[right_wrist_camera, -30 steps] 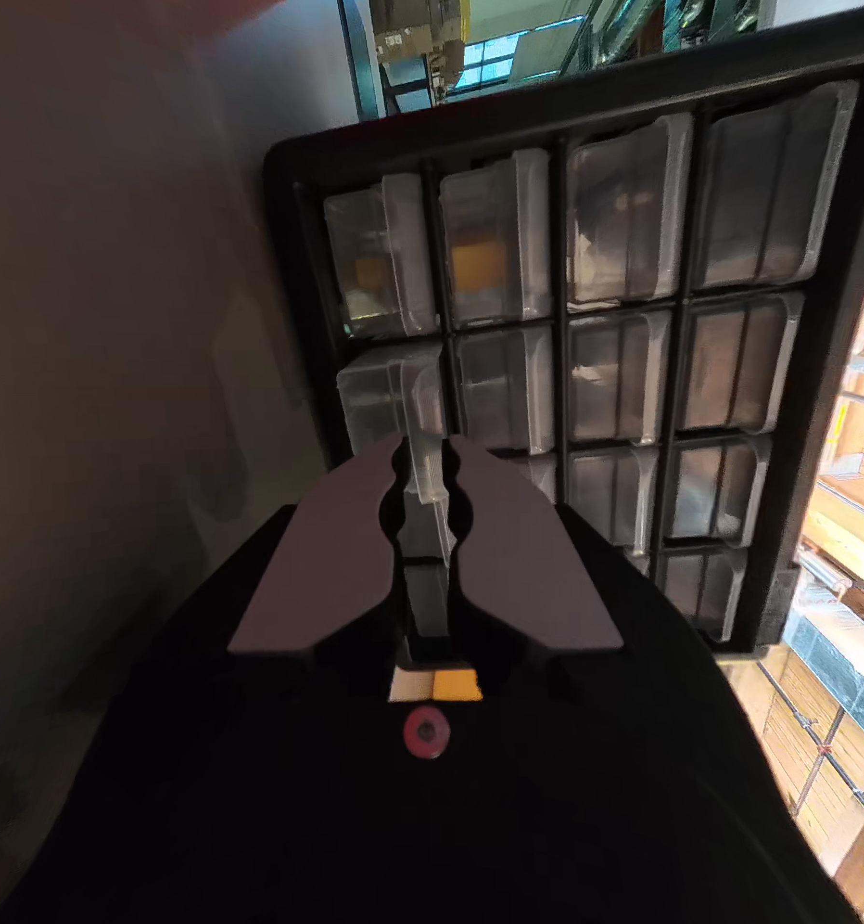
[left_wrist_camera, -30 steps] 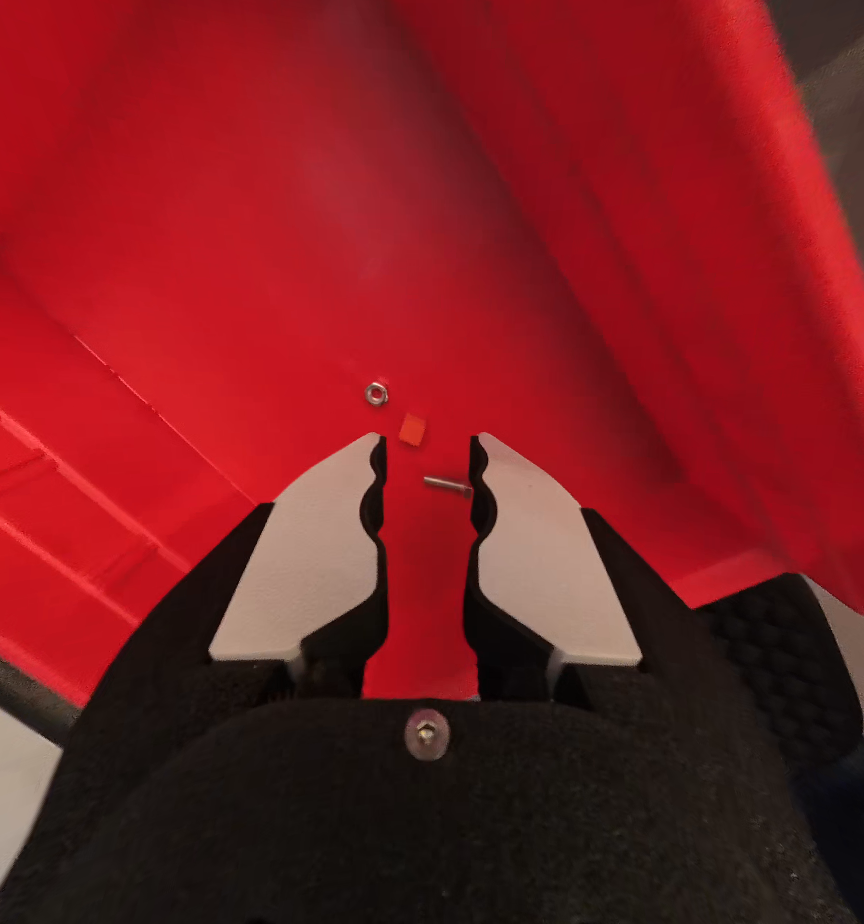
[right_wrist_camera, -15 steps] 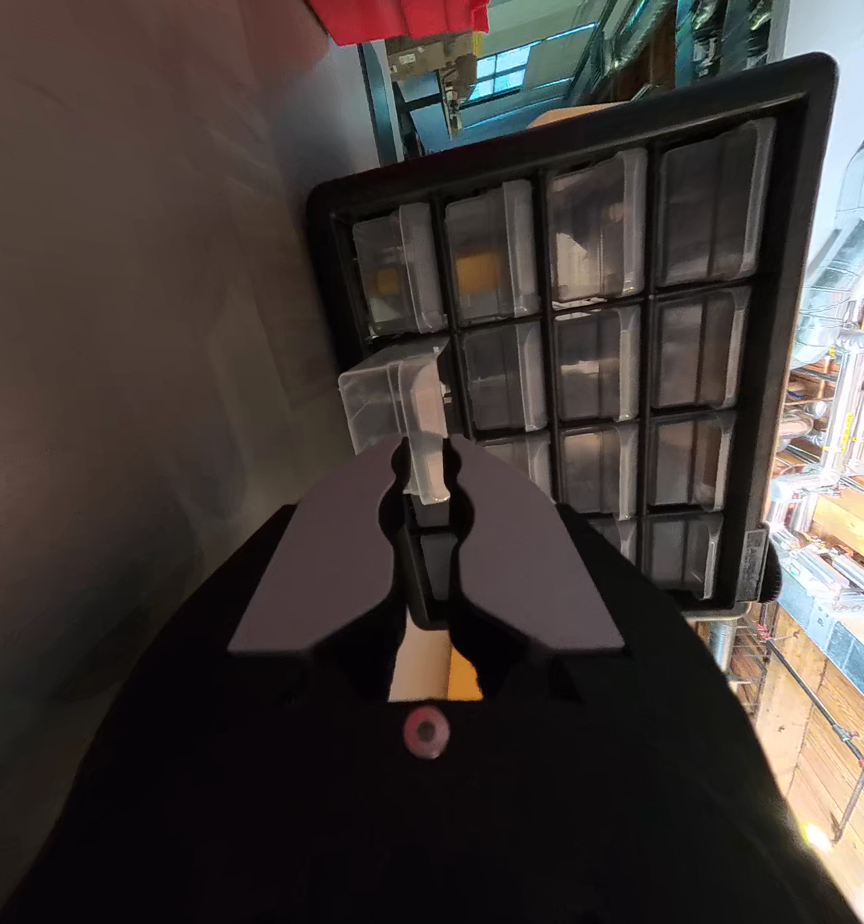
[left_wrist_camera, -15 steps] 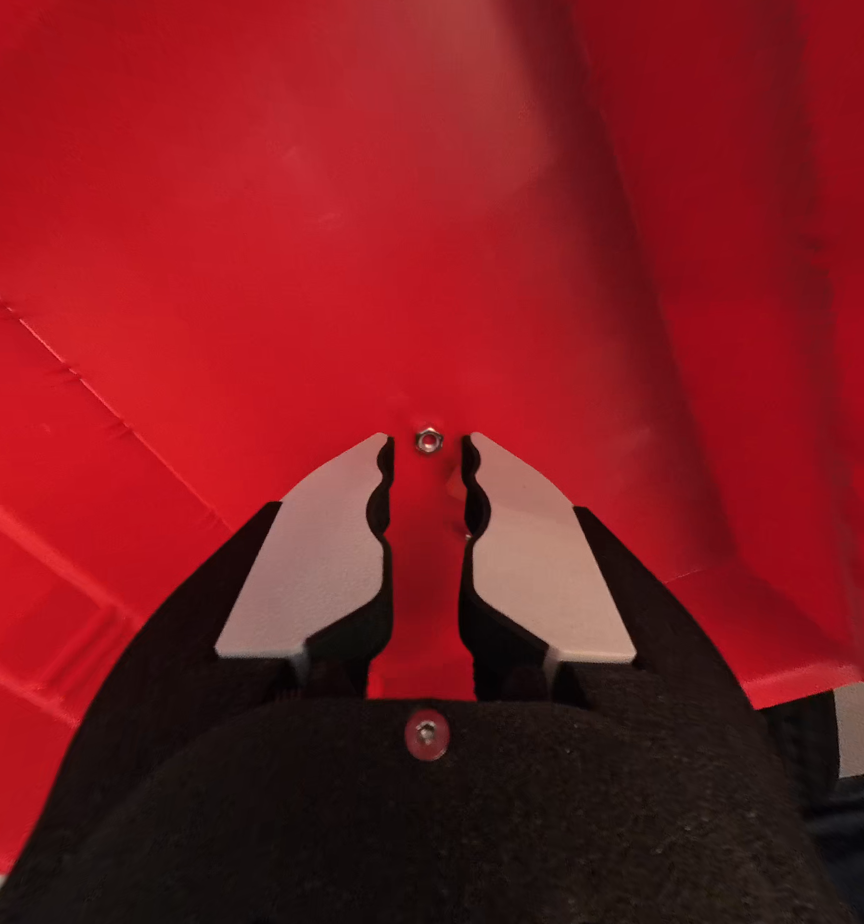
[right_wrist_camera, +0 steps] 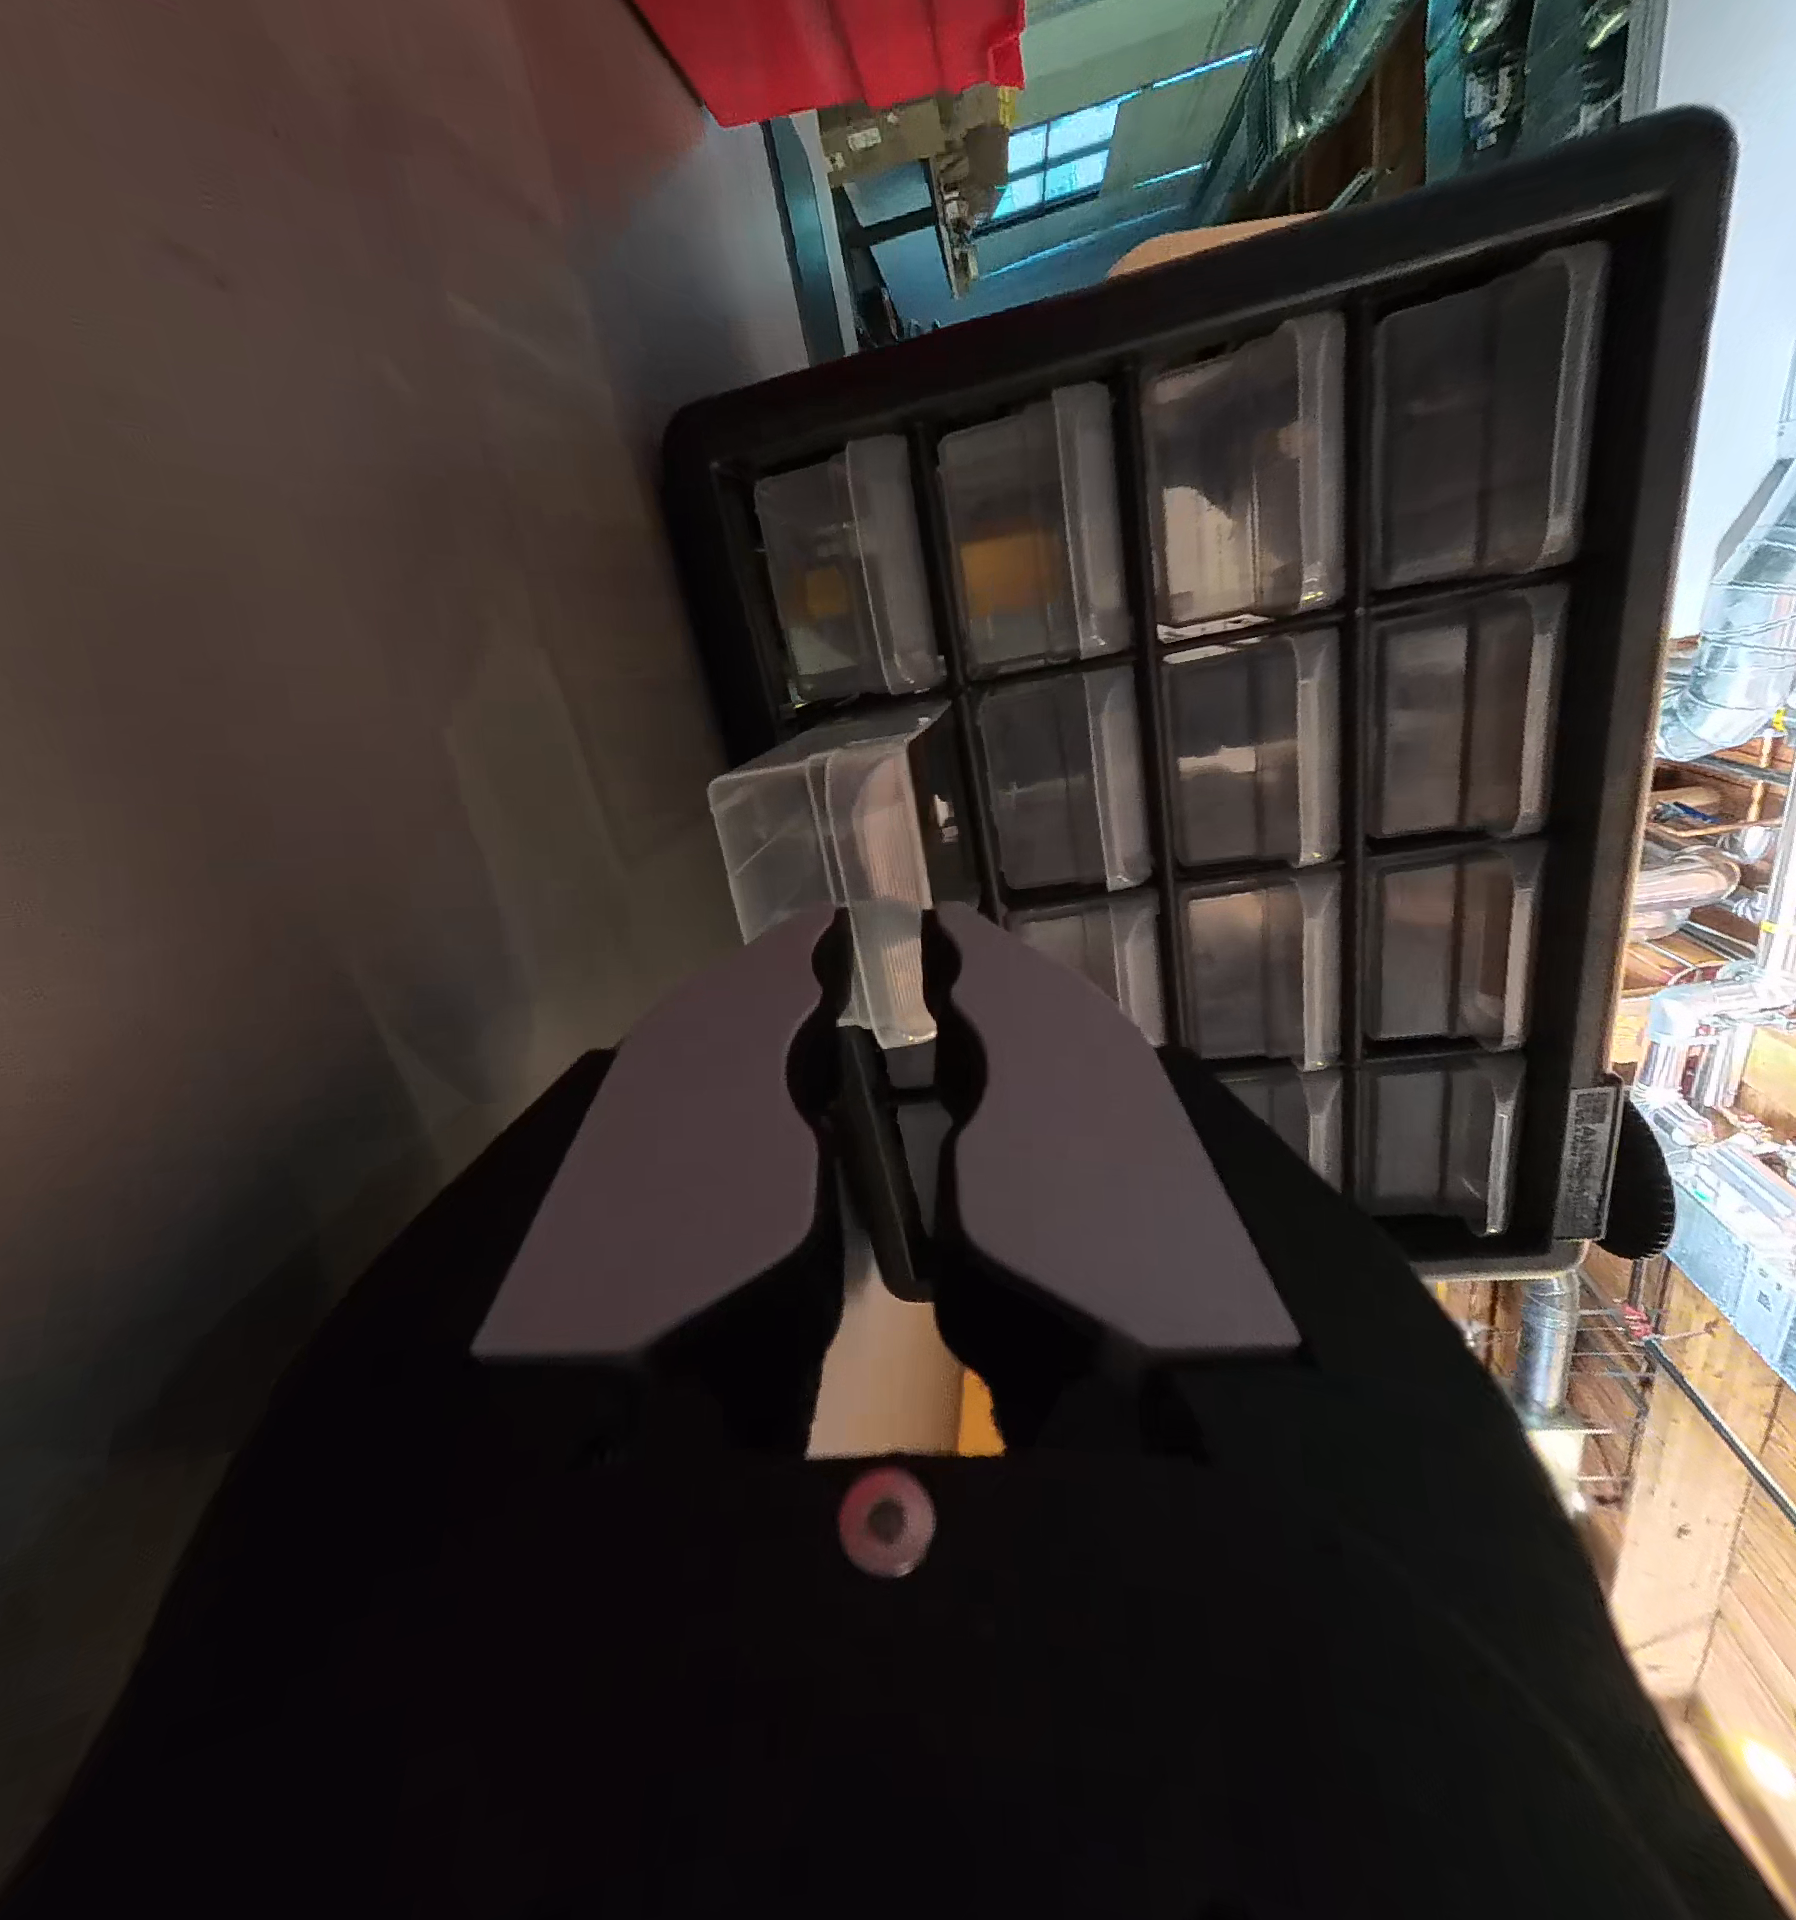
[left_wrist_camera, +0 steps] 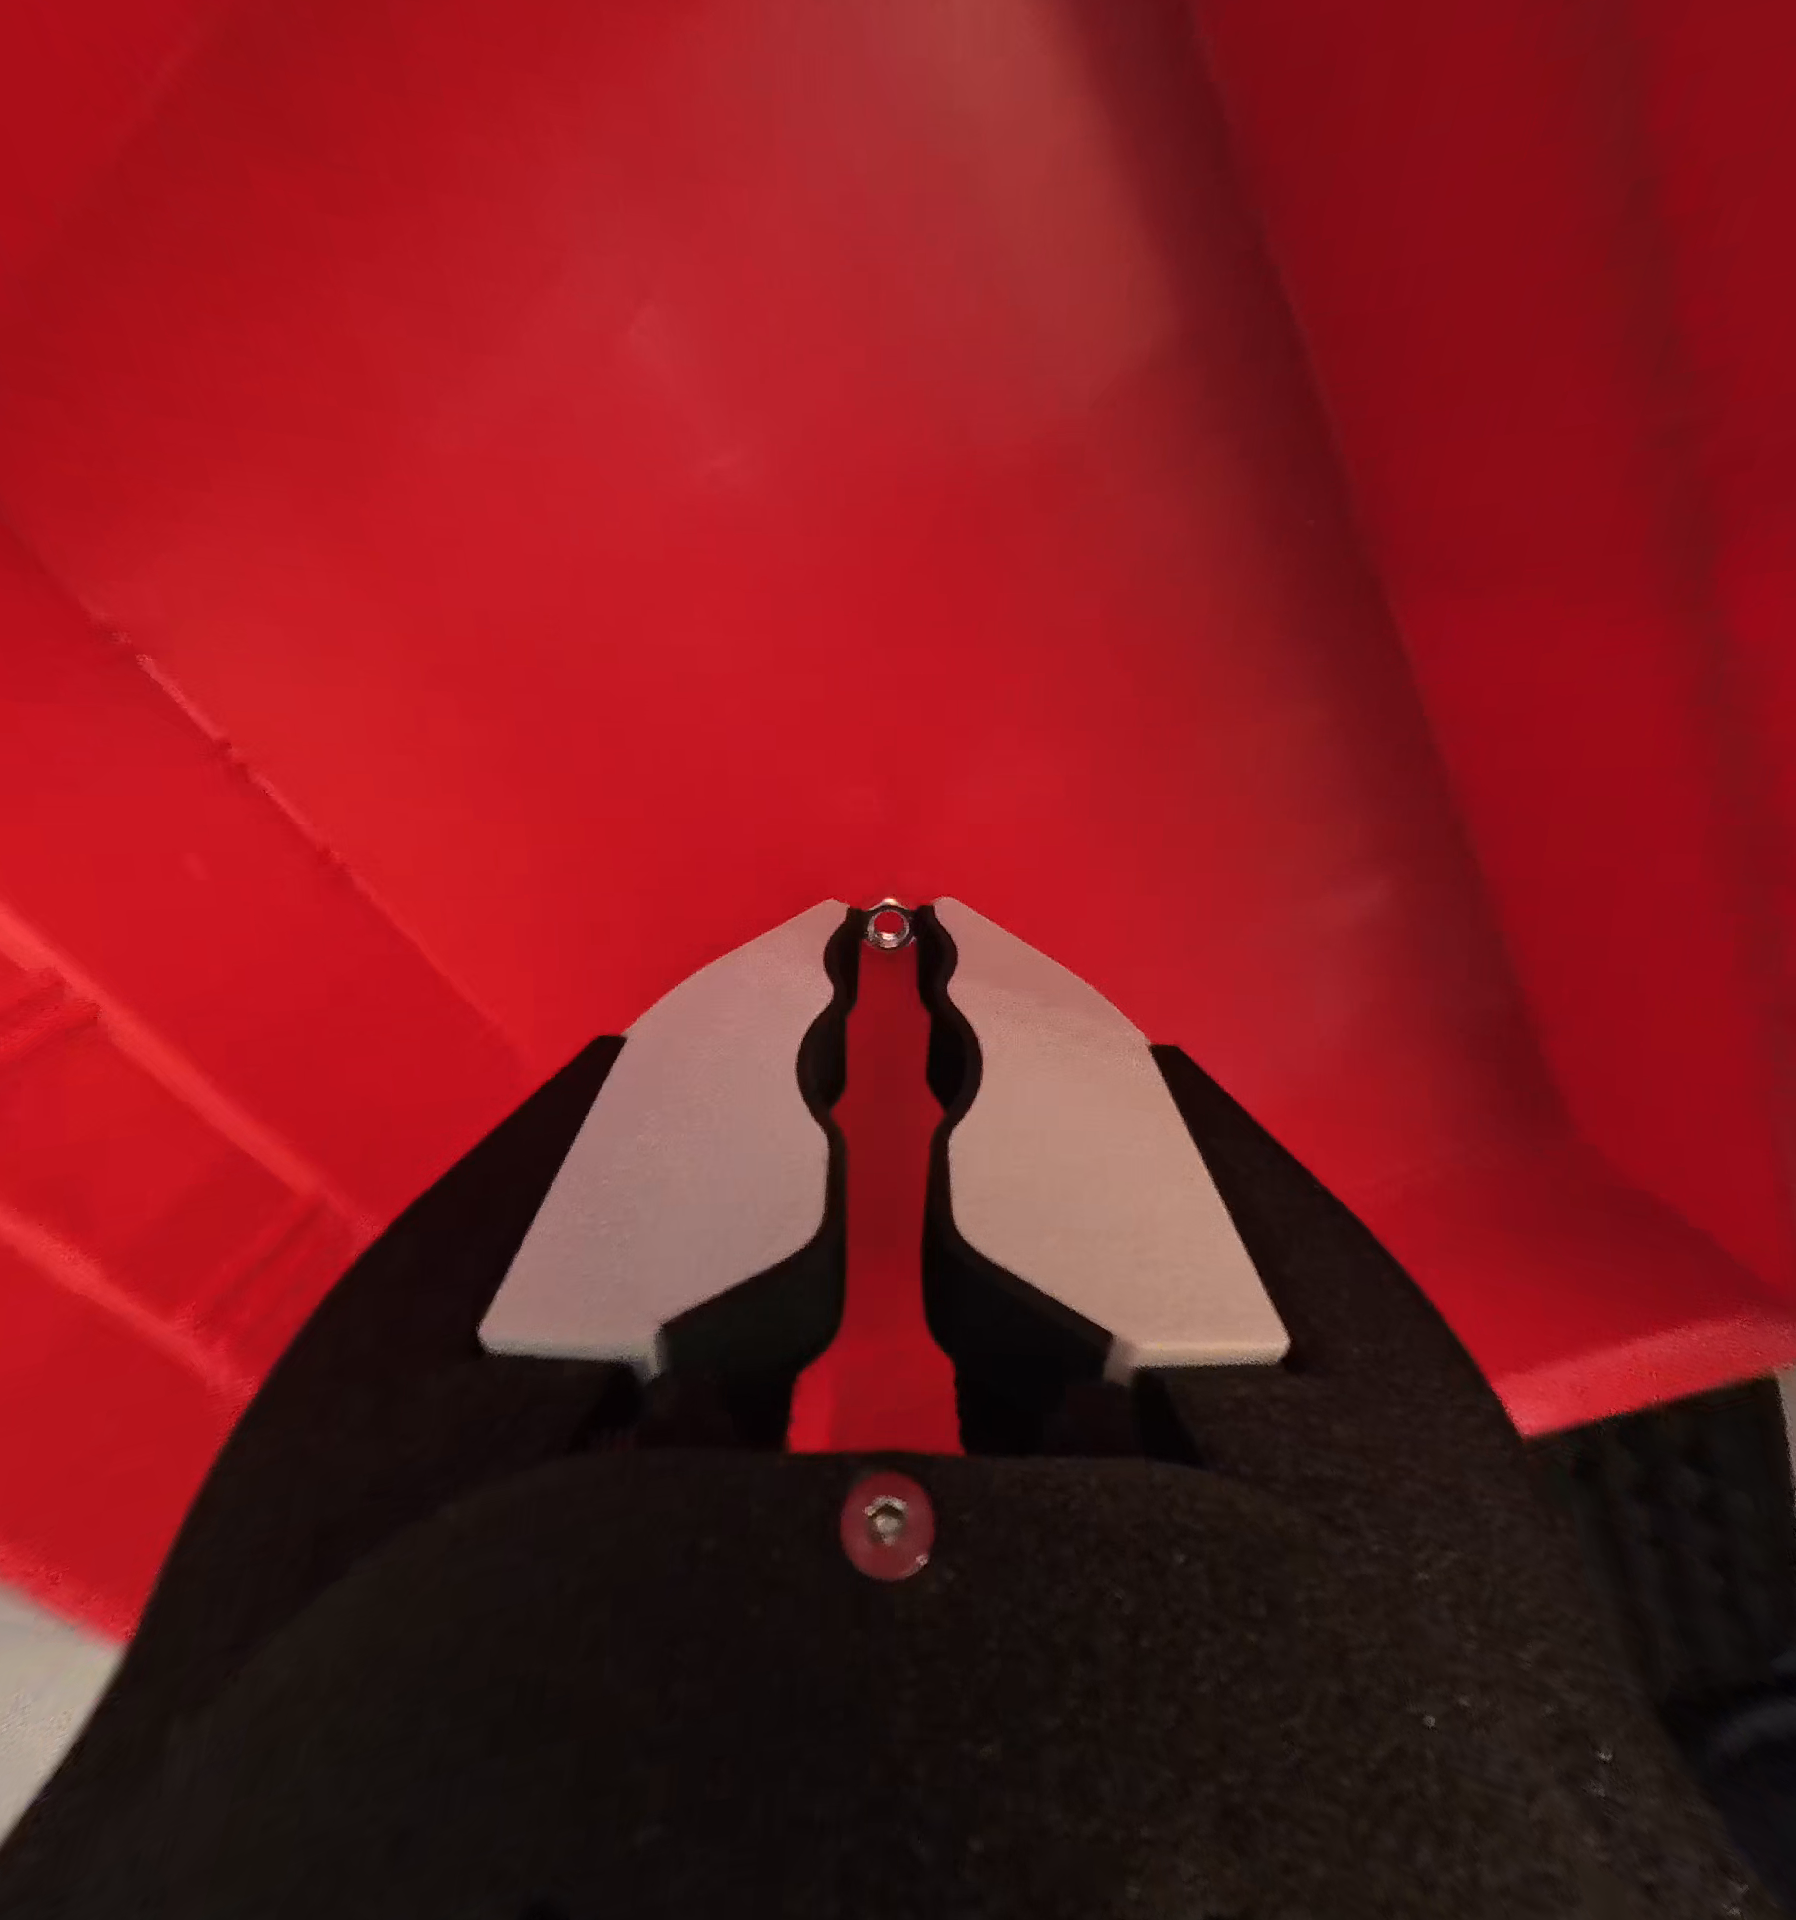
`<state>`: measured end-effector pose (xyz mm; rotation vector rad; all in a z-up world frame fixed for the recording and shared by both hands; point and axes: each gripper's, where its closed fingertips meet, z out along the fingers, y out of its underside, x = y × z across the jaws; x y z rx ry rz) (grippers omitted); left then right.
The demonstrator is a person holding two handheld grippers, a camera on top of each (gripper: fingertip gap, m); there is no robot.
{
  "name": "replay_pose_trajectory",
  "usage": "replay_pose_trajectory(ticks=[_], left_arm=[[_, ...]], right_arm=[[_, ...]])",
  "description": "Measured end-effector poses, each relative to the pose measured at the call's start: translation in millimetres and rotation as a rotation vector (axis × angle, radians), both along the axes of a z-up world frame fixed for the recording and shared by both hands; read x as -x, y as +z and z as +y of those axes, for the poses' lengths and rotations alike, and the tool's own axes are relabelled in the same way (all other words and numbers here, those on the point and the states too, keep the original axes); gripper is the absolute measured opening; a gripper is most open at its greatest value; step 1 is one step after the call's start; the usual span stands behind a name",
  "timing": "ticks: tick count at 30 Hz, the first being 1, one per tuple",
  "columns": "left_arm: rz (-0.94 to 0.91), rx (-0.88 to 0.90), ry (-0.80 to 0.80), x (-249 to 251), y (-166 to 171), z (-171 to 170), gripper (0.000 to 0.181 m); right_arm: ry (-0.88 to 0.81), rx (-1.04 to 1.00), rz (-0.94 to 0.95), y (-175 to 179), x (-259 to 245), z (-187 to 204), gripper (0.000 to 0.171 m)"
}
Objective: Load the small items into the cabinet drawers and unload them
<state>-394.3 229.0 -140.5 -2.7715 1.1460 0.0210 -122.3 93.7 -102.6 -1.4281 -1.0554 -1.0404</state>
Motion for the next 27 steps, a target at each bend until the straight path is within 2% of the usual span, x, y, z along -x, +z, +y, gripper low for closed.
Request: replay_pose_trajectory(ticks=[2, 4, 7, 10, 13, 18, 27], left_arm=[[-0.076, -0.027, -0.015, -12.2, 25.0, -11.3, 0.010], [-0.208, -0.051, -0.096, -42.1, 58.4, -38.4, 0.010], [-0.387, -0.036, -0.360, -110.4, 96.8, -107.6, 0.010], [-0.348, -0.153, -0.604, -178.7, 107.7, -147.3, 0.010], [-0.191, -0.276, -0.703, -229.6, 98.6, -143.4, 0.010], [-0.052, -0.167, -0.689, -272.1, 63.2, -129.9, 0.010], [0.175, -0.129, -0.778, -278.9, 20.2, -105.0, 0.010]], right_arm=[[0.004, -0.001, 0.007, -0.4, 0.2, 0.5, 0.014], [0.008, 0.003, 0.011, -1.2, 0.7, 0.9, 0.014], [0.027, -0.001, 0.030, 1.5, 3.6, 0.8, 0.014], [0.023, 0.006, 0.039, 0.4, 2.2, 2.1, 0.014], [0.024, 0.005, 0.044, 1.0, 0.2, 1.0, 0.014], [0.026, 0.006, 0.066, 3.3, -2.2, -2.5, 0.013], [0.038, 0.028, 0.090, 2.7, -1.4, -2.7, 0.014]])
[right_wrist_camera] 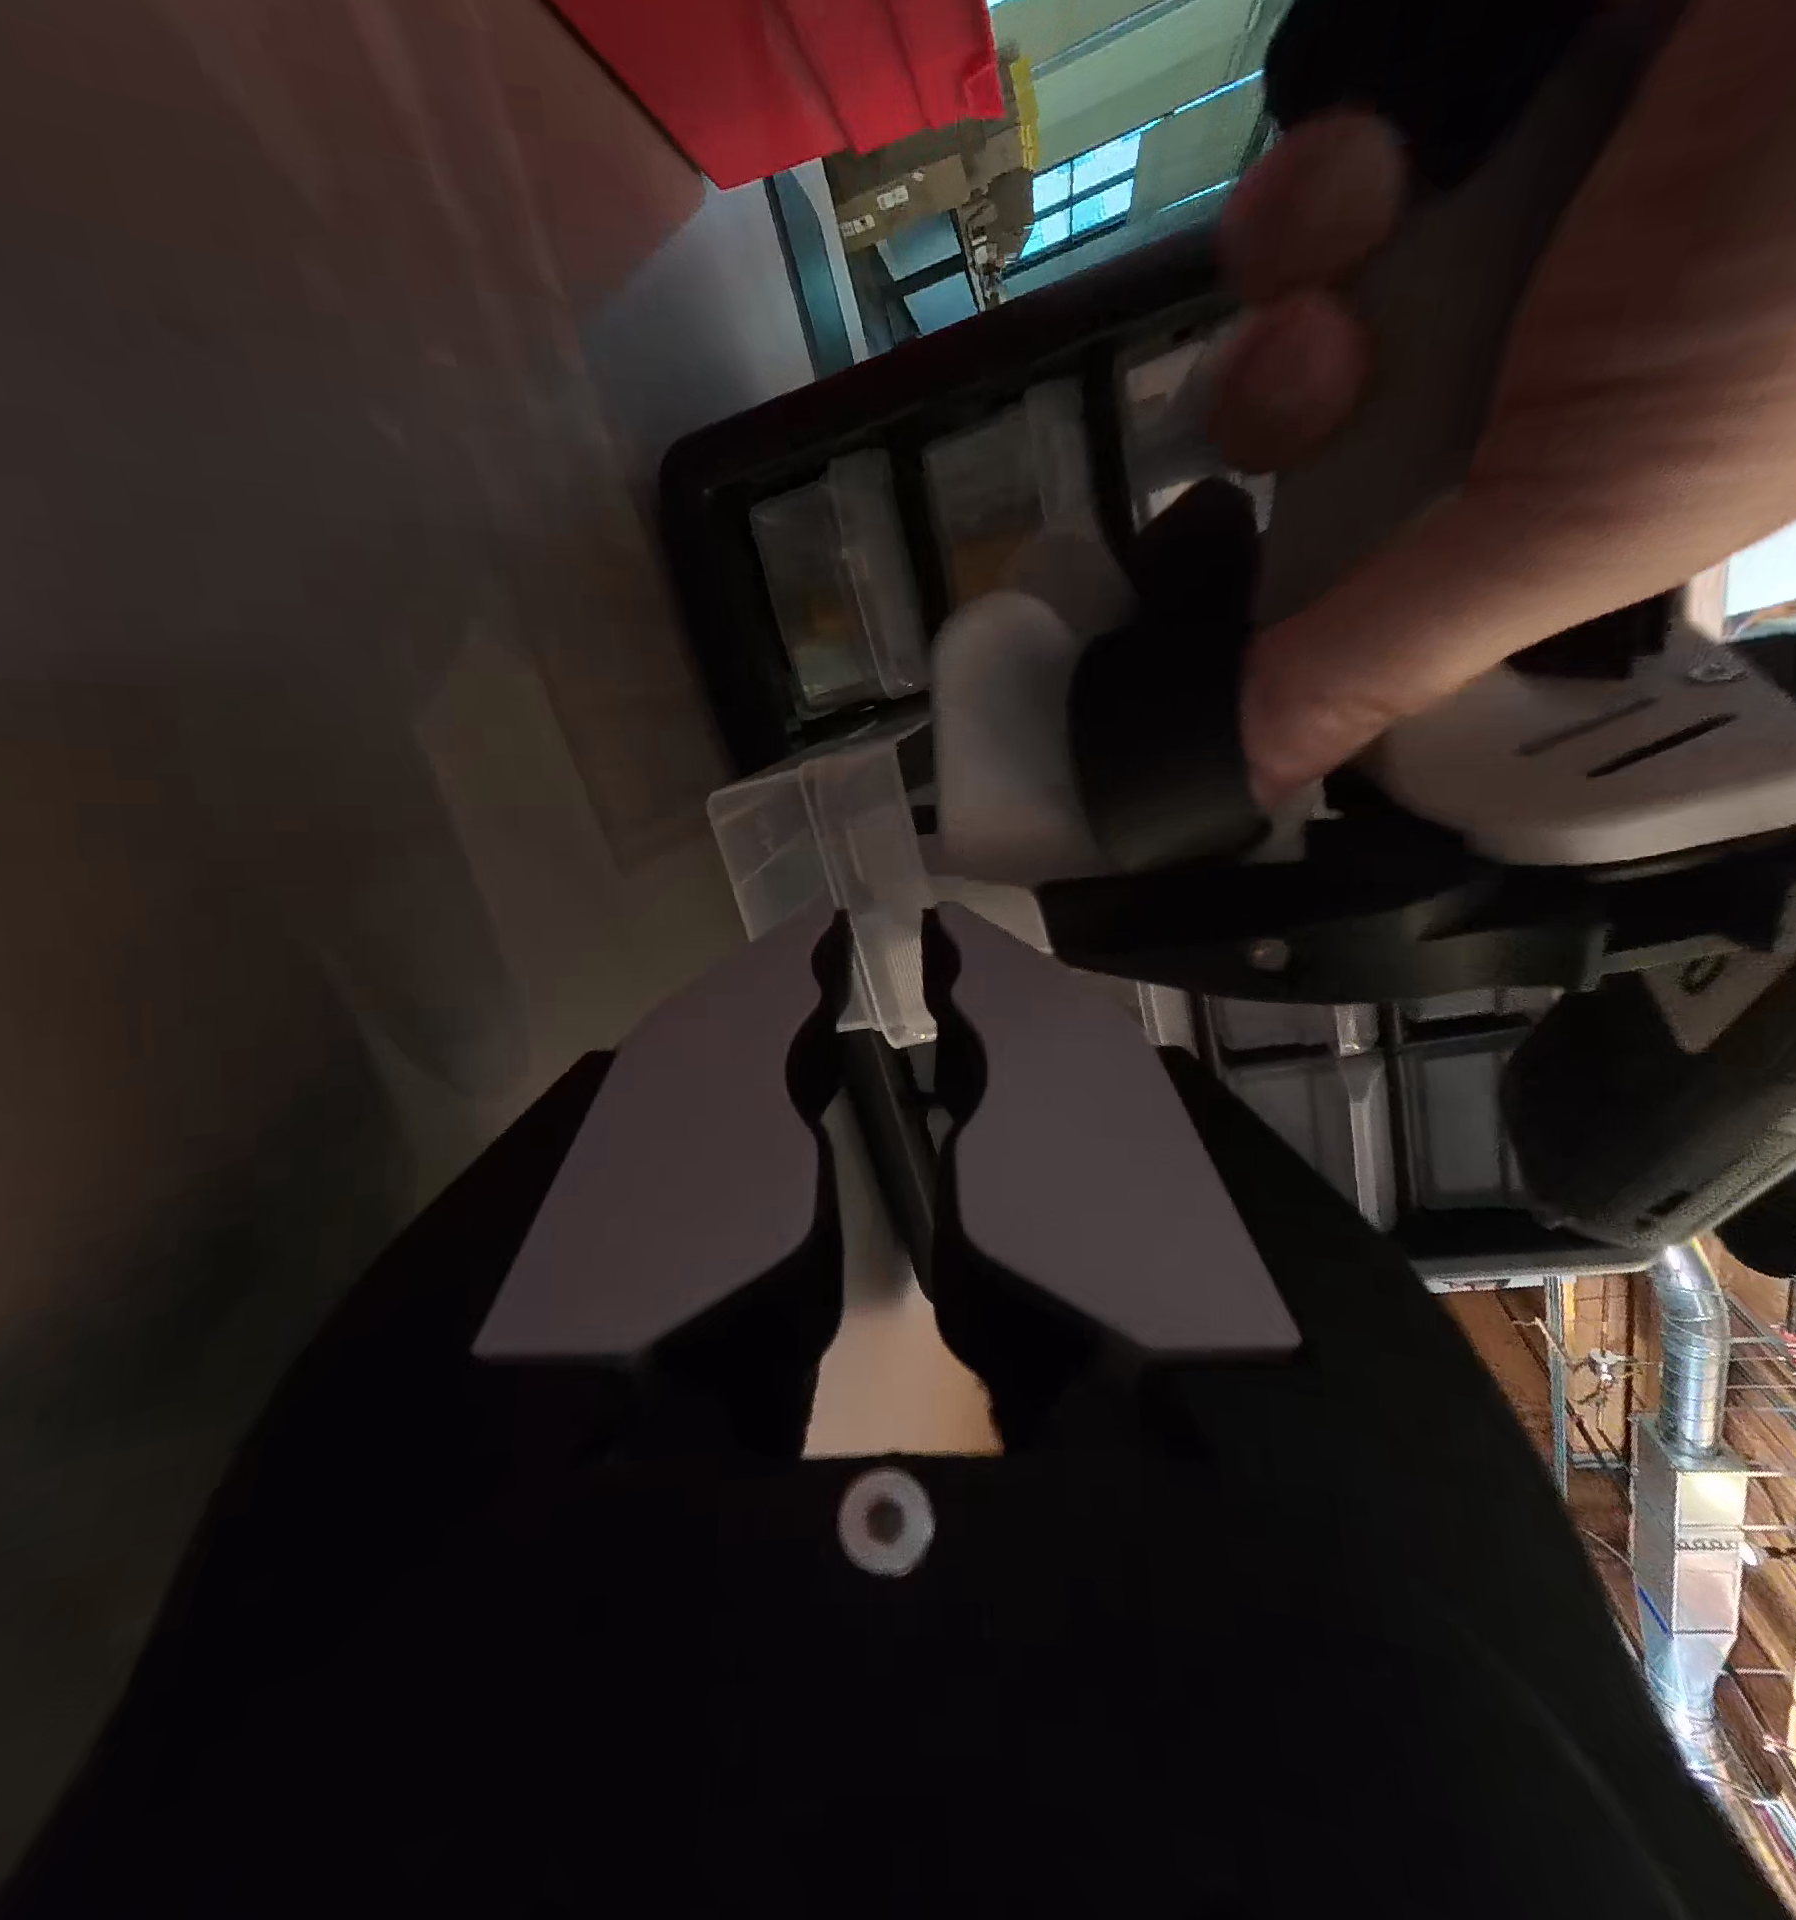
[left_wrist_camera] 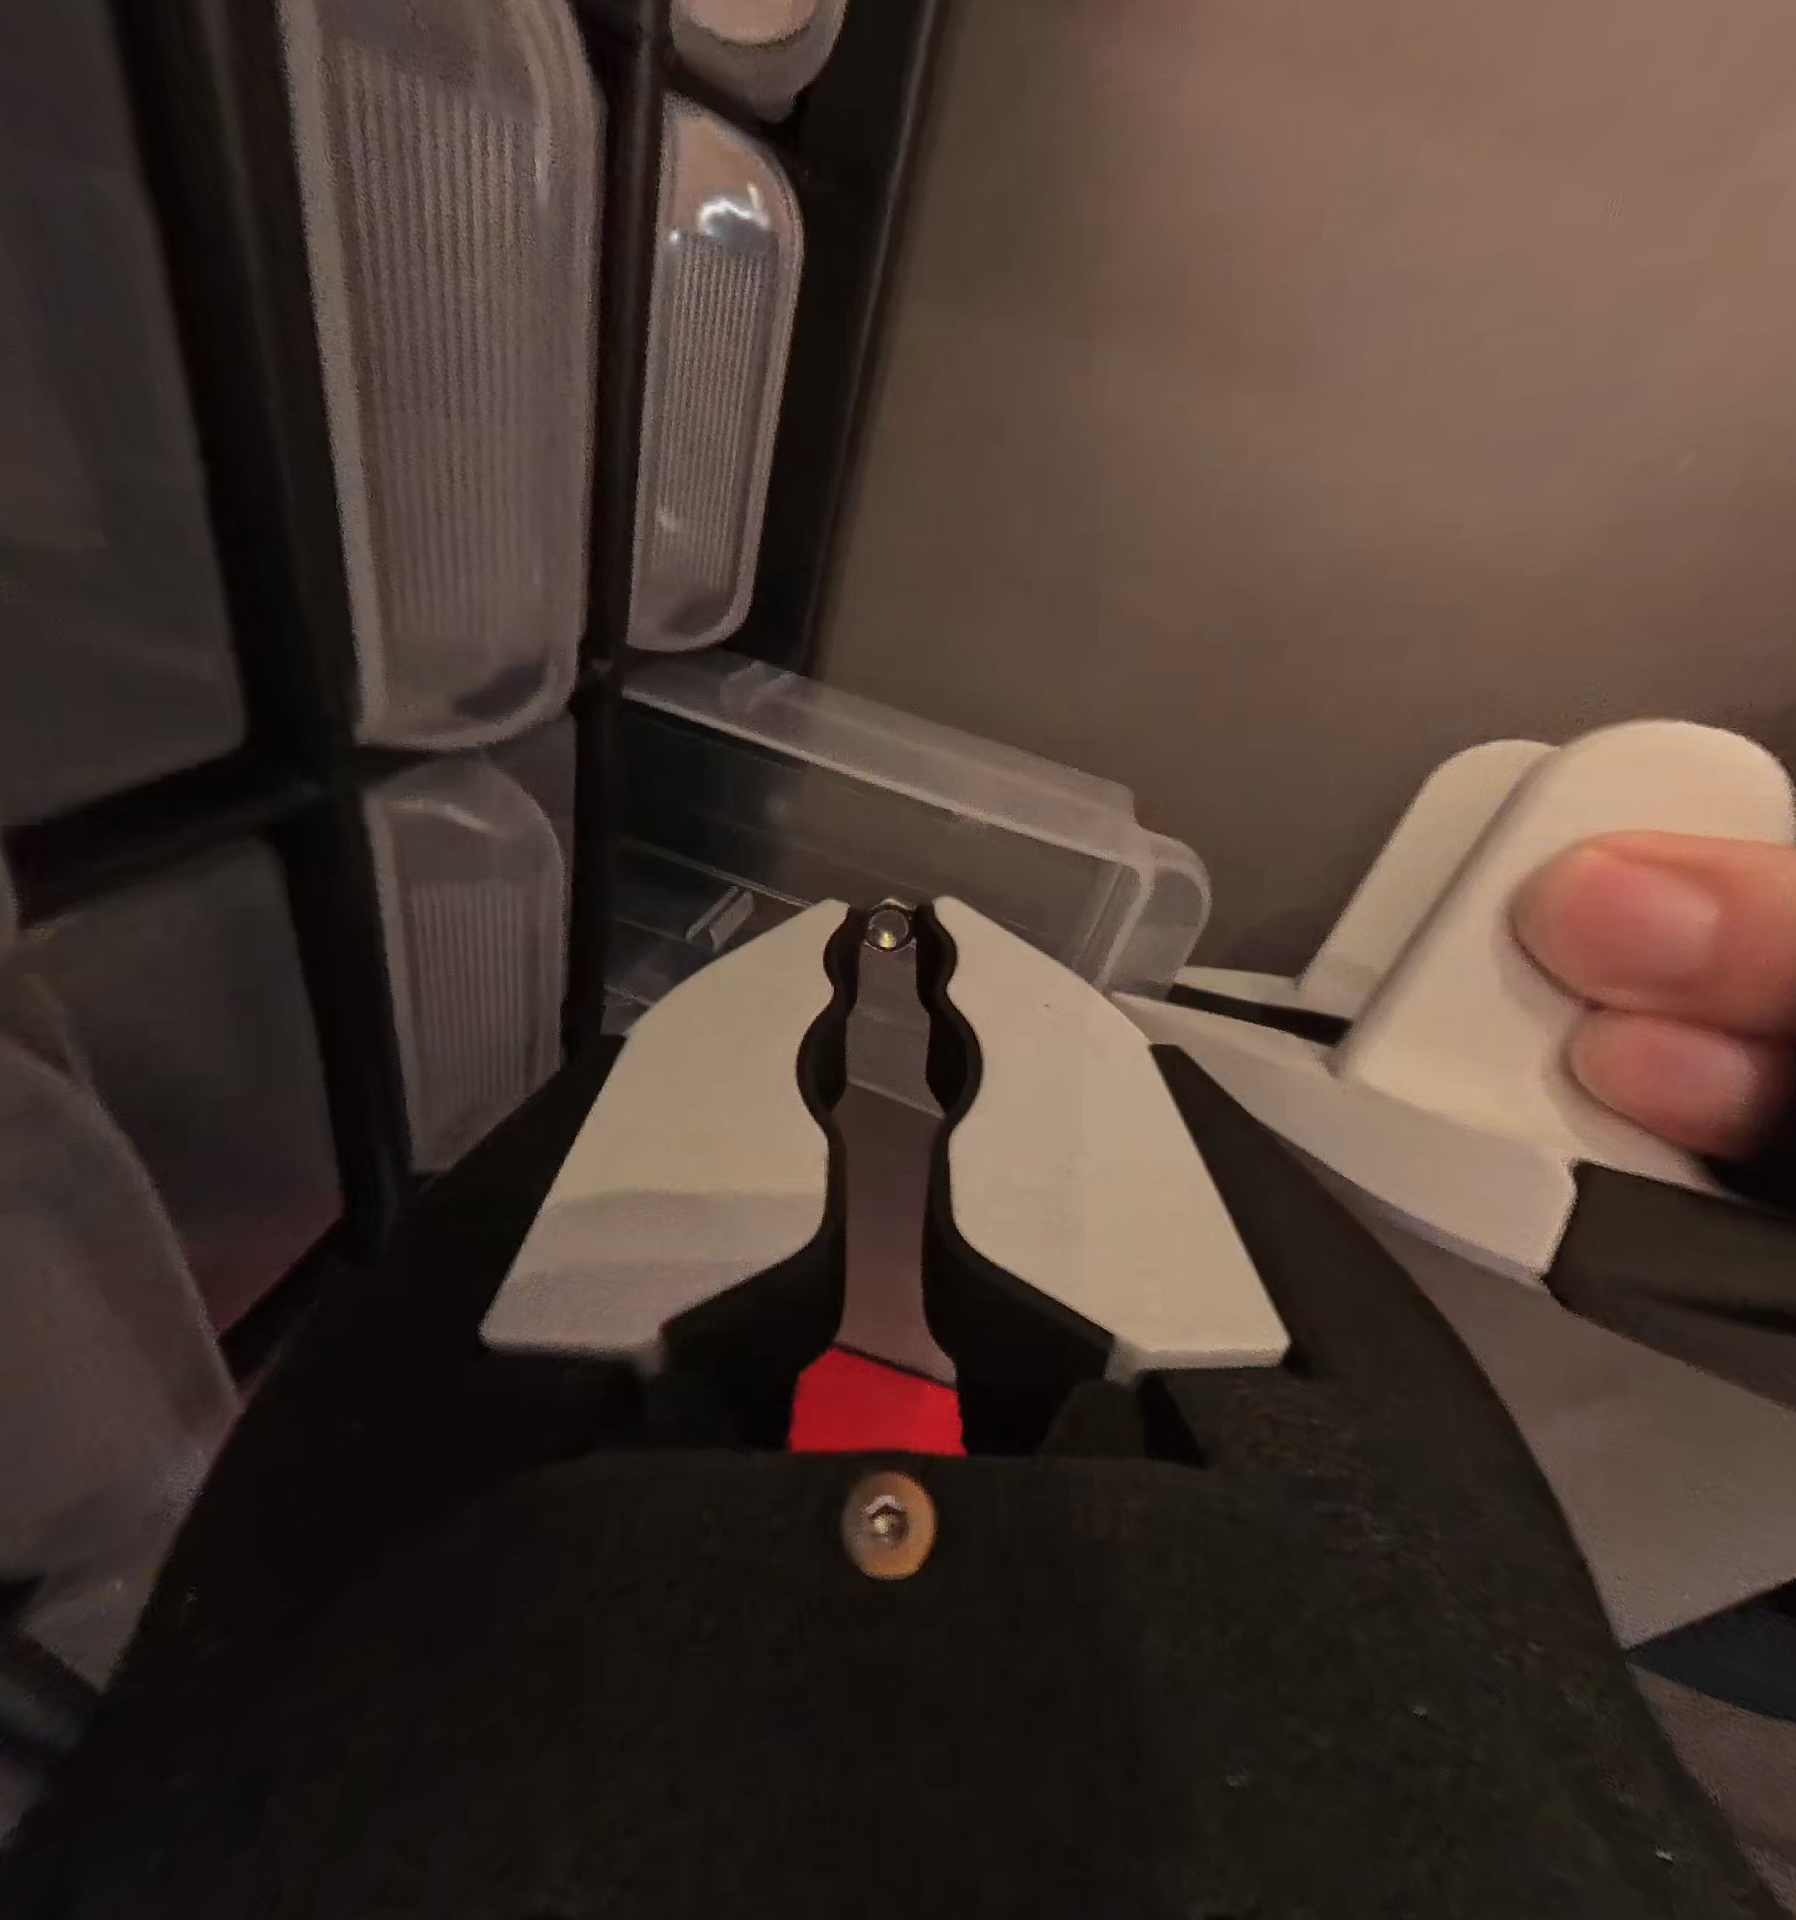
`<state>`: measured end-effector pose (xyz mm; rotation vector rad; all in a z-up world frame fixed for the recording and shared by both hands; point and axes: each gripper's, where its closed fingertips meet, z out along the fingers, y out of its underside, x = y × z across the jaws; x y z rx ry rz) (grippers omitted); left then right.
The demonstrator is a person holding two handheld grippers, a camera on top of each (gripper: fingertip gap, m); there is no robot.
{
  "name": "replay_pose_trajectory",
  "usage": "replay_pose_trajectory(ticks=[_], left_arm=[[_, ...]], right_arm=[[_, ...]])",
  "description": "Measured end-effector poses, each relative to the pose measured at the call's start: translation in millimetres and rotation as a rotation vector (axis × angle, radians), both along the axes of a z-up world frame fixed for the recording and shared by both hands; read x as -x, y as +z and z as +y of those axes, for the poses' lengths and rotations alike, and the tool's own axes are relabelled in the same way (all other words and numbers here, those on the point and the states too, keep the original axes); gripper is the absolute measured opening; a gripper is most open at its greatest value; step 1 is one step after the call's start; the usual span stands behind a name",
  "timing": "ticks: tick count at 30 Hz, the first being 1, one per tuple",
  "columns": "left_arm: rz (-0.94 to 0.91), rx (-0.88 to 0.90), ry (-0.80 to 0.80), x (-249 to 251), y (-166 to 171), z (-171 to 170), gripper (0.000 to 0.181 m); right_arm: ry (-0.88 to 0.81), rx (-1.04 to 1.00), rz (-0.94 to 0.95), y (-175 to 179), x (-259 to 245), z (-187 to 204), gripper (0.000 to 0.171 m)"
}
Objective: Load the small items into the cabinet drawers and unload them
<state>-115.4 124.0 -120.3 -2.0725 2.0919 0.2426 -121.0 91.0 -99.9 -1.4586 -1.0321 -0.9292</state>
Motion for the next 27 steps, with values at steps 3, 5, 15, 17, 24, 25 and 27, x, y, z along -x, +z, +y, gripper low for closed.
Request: replay_pose_trajectory(ticks=[3, 5, 15, 17, 24, 25, 27], left_arm=[[0.041, 0.013, -0.035, -0.4, -6.2, -0.5, 0.010], [0.069, 0.005, -0.071, -0.3, -9.7, 1.5, 0.010], [-0.014, -0.020, -0.028, -3.0, 6.6, 2.6, 0.022], [-0.087, -0.054, -0.010, 4.9, 26.2, -3.6, 0.021], [-0.308, -0.033, 0.121, 98.8, 77.8, -46.3, 0.016], [-0.308, -0.050, 0.146, 117.2, 80.3, -45.1, 0.017], [-0.321, -0.078, 0.207, 149.3, 85.6, -38.2, 0.016]], right_arm=[[0.005, 0.006, -0.006, -1.2, 1.1, 0.2, 0.014], [0.005, 0.010, -0.007, -1.8, 1.4, 0.4, 0.014], [0.013, 0.029, 0.002, -5.1, 0.8, 1.3, 0.015], [0.017, 0.022, -0.004, -5.5, 1.1, 2.3, 0.015], [0.002, -0.030, -0.050, -3.5, -3.2, 20.4, 0.014], [-0.010, -0.033, -0.042, -3.3, -5.4, 25.5, 0.014], [-0.039, -0.045, -0.022, -3.4, -10.6, 37.0, 0.015]])
